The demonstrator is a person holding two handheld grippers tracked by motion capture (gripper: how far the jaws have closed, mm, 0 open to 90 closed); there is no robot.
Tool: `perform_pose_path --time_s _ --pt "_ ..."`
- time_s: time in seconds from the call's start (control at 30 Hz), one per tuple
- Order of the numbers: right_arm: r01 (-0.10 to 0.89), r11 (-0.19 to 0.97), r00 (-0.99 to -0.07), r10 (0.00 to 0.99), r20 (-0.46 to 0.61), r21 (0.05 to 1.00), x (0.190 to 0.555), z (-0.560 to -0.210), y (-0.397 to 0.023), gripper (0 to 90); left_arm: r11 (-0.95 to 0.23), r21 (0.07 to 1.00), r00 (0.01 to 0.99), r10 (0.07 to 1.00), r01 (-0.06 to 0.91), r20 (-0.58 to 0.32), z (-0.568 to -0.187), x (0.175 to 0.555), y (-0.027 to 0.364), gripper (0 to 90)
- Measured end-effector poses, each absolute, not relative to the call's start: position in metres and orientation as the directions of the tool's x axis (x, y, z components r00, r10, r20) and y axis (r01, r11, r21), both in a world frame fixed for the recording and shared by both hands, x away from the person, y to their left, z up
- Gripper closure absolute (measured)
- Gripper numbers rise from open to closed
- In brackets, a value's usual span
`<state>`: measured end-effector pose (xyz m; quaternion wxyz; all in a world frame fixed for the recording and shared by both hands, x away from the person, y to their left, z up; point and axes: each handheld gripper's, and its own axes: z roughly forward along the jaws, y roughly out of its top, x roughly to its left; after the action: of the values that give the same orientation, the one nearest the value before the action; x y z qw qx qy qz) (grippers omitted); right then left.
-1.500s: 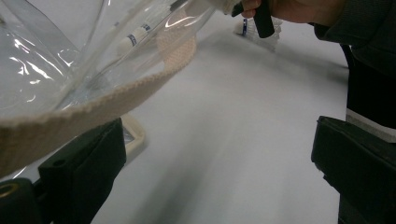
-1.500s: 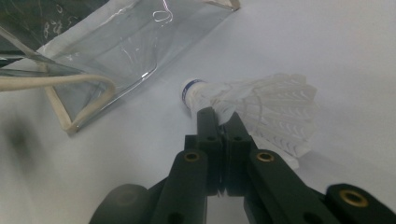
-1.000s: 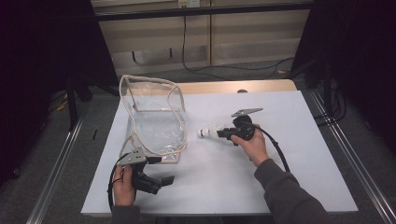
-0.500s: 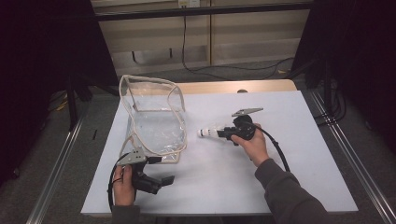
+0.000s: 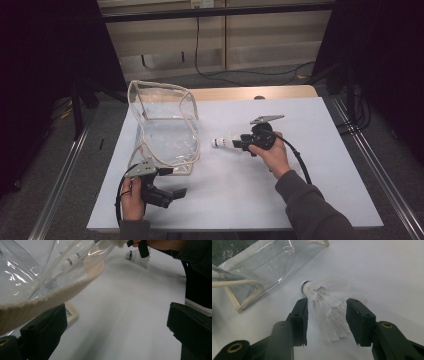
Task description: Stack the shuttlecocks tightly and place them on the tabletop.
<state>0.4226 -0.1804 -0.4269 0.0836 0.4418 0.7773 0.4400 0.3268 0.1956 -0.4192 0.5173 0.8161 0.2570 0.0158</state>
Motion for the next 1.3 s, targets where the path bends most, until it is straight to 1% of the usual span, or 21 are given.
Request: perform_pose_path --time_s 0.13,0.2,0.3,0.6,0.73,1.13,1.3 --pt "0.611 0.218 -0.592 0.764 0.256 0.761 0.42 -0.422 -0.182 44.5 -0.333 0.853 0.868 0.435 0.402 -0.239 -0.419 0.327 0.196 3.0" --pt "0.608 0.216 -0.594 0.763 0.256 0.764 0.418 -0.42 -0.184 43.7 -0.33 0.855 0.868 0.434 0.401 -0.239 -0.419 0.327 0.196 3.0" --pt "0.609 0.215 -0.589 0.767 0.254 0.764 0.416 -0.416 -0.186 39.1 -0.329 0.856 0.869 0.433 0.4 -0.24 -0.419 0.326 0.195 3.0" --pt "0.596 0.211 -0.587 0.773 0.241 0.775 0.408 -0.403 -0.194 31.8 -0.33 0.856 0.87 0.432 0.399 -0.239 -0.418 0.325 0.195 3.0" --pt "0.589 0.214 -0.593 0.769 0.237 0.78 0.404 -0.397 -0.198 26.4 -0.337 0.855 0.872 0.429 0.395 -0.234 -0.418 0.325 0.195 3.0" --pt "0.577 0.197 -0.604 0.756 0.251 0.793 0.391 -0.388 -0.212 17.3 -0.334 0.858 0.875 0.425 0.391 -0.233 -0.417 0.324 0.194 3.0" --pt "0.566 0.191 -0.613 0.749 0.254 0.802 0.386 -0.385 -0.219 15.5 -0.332 0.858 0.874 0.425 0.392 -0.234 -0.417 0.324 0.194 3.0"
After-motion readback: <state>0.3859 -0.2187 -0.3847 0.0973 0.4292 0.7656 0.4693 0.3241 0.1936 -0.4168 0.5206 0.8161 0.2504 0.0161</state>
